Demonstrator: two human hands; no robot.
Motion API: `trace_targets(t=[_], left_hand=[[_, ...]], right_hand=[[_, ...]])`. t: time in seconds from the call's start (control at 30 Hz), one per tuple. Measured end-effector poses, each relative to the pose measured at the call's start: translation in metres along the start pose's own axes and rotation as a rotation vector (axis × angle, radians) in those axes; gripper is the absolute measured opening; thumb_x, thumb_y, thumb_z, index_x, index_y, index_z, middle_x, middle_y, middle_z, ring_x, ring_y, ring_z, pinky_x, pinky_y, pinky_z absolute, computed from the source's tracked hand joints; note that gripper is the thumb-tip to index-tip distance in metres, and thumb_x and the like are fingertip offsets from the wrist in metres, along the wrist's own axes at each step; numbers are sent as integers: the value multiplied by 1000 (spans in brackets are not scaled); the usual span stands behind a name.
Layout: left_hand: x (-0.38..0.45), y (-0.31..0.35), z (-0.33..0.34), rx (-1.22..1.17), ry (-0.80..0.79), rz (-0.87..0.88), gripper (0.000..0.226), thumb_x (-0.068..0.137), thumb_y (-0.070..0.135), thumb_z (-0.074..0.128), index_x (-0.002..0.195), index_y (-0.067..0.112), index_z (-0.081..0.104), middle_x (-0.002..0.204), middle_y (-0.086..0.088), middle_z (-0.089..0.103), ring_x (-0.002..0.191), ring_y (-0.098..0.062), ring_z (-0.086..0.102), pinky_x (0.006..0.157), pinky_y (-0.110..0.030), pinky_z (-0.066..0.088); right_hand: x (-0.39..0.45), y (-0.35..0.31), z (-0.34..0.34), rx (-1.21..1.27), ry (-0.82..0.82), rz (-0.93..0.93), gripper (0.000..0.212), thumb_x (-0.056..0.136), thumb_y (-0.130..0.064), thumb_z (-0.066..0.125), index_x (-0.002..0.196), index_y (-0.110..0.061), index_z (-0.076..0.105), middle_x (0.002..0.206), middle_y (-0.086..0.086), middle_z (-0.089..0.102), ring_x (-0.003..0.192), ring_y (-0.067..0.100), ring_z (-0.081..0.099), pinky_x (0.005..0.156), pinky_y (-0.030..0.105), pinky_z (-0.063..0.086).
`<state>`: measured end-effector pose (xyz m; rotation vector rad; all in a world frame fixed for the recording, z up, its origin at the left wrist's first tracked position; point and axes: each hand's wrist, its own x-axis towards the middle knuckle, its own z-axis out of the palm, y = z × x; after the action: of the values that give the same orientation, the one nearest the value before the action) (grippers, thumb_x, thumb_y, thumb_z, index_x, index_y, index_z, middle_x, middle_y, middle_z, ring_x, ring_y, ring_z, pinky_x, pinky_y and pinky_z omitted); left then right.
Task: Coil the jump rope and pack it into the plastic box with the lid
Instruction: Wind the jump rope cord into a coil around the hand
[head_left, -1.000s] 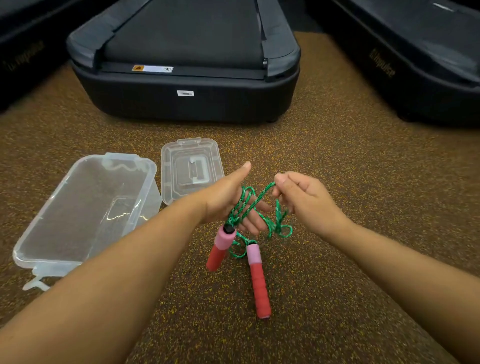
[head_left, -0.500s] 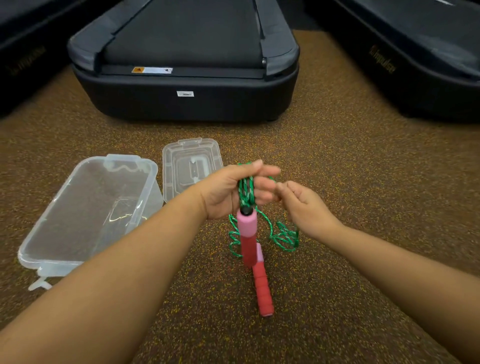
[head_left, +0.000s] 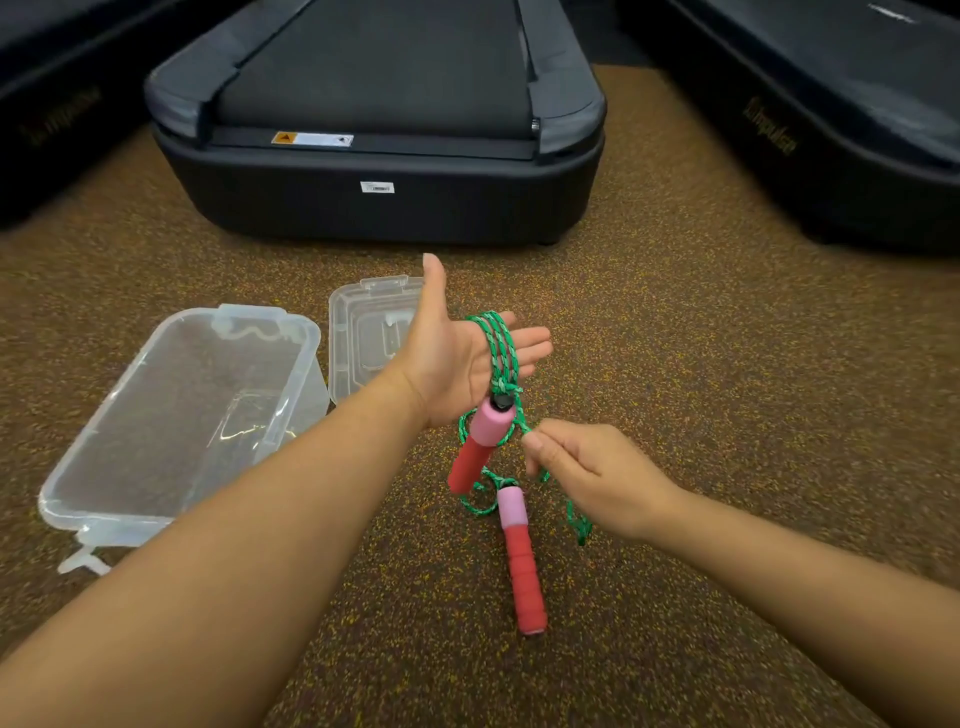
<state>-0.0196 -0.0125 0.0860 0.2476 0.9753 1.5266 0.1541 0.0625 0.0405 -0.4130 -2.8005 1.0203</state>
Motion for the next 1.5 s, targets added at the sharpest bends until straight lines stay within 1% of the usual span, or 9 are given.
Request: trace_targets(t=[0.2,0.4,0.6,0.73,0.83,0.97,1.2,1.37,1.5], left_hand=[[-2,-5,1,376,-17,-124,118,68,86,-8,145,4,26,127,-22,60,117,-28,59,111,-41,32],[-12,-12,-4,587,-243,-345,114,69,87,-4,80,3,72,84,-25,67,82,-33,65,90,-41,47],[-16,-1,3,647,-423,-448,120,70,86,-1,107,-8,66,57,-13,65,47,-21,61,55,-25,52],[-19,0,7,576,-455,-381,88,83,69,22,100,-3,69,52,-8,64,38,-14,55,45,-21,47],[-20,-3,8,460,-438,-243,50,90,40,39,92,4,74,53,-4,66,38,-12,56,45,-20,47],[-16,0,6,272,-257,-99,42,95,31,39,90,11,75,60,0,70,46,-10,62,50,-19,51],[-6,3,4,93,34,184,32,99,26,41,118,7,59,89,-5,76,70,-10,72,66,-20,58],[0,3,5,203,136,186,53,98,45,32,136,10,45,111,-9,68,87,-15,71,84,-29,54],[-3,4,2,354,100,17,90,86,72,2,140,9,37,116,-16,66,98,-24,68,86,-32,50]], right_hand=[[6,-19,-10,89,36,-125,41,94,-49,36,77,-22,61,63,-4,59,64,11,57,65,38,48],[20,-21,-33,361,145,-76,36,94,-39,45,66,-18,55,56,6,54,55,13,55,62,33,48],[35,-6,-45,305,201,40,40,98,-35,44,60,-23,50,49,-14,43,50,0,36,55,26,30],[38,6,-32,375,174,99,42,96,-49,40,65,-22,51,58,-7,45,60,10,40,63,34,35],[39,10,-16,529,72,117,52,94,-60,34,72,-23,64,64,12,61,68,28,57,85,43,50],[28,13,-2,532,153,179,40,99,-42,34,69,-33,60,50,-13,43,48,5,37,49,30,30],[12,10,9,293,68,133,31,101,-28,39,75,-27,56,50,-20,52,48,-1,44,54,22,29],[9,-13,8,62,-31,9,31,93,-50,32,77,-37,55,67,-7,59,68,12,55,72,40,47],[13,-33,-9,110,7,-104,27,94,-39,39,79,-34,60,68,-13,58,69,7,55,72,35,47]])
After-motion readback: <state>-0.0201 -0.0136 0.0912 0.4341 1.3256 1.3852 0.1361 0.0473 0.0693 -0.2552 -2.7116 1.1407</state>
